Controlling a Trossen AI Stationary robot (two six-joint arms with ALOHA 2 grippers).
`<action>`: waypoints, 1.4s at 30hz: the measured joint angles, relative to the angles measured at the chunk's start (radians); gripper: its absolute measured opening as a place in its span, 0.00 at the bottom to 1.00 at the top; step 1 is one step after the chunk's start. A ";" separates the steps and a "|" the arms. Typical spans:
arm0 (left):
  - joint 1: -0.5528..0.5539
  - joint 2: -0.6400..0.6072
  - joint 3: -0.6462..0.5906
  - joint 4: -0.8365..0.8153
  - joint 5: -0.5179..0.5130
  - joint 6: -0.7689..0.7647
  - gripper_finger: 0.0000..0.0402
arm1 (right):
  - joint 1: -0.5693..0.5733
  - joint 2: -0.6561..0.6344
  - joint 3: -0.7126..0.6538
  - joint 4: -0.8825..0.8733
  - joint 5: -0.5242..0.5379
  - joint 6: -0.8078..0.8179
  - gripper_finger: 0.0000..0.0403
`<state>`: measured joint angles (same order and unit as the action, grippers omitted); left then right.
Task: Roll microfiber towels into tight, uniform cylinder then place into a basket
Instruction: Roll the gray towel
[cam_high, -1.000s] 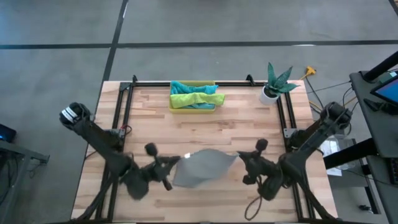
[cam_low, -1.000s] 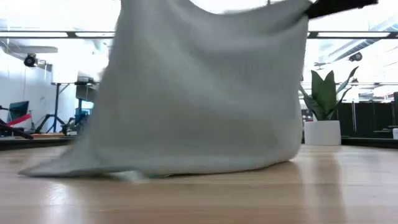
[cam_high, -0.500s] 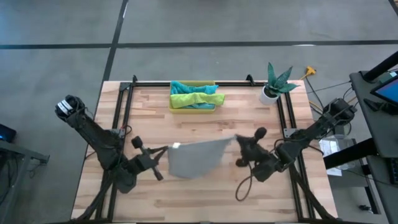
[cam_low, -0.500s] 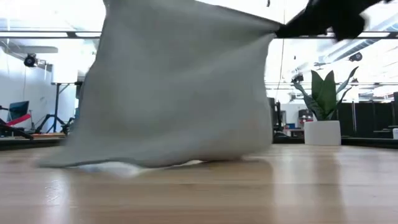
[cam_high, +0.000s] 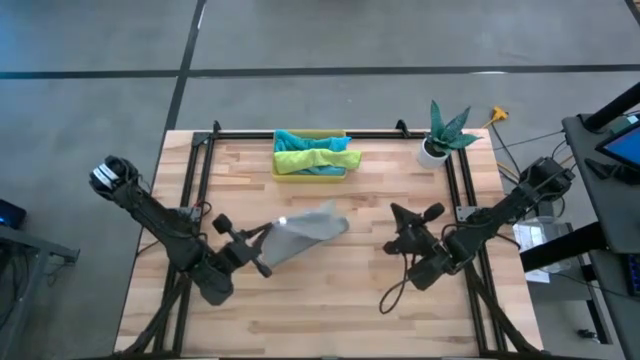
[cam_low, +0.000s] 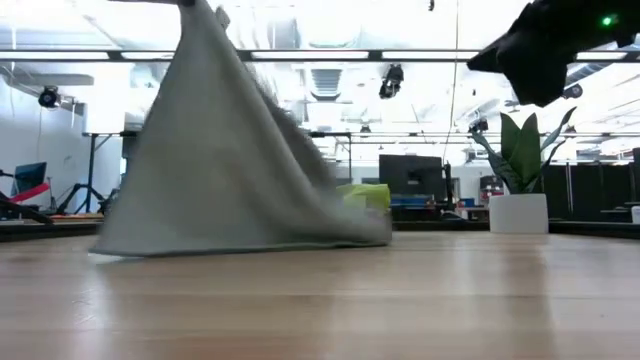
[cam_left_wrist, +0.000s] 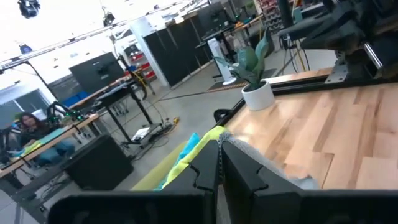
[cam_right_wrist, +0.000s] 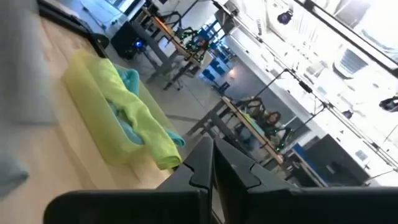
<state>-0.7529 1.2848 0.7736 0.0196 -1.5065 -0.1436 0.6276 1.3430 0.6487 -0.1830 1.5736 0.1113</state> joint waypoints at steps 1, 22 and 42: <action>0.000 0.003 0.002 -0.001 0.001 0.000 0.00 | 0.000 0.000 0.007 0.001 -0.001 -0.004 0.02; 0.030 0.029 0.046 0.209 0.721 0.076 0.00 | -0.027 0.139 0.066 0.617 -0.926 -0.443 0.19; 0.078 0.309 0.124 0.242 1.156 -0.202 0.00 | -0.061 0.572 0.390 0.608 -1.105 -0.662 0.44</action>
<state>-0.6754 1.5933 0.8973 0.2621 -0.3500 -0.3455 0.5671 1.9147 1.0390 0.4249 0.4688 -0.5508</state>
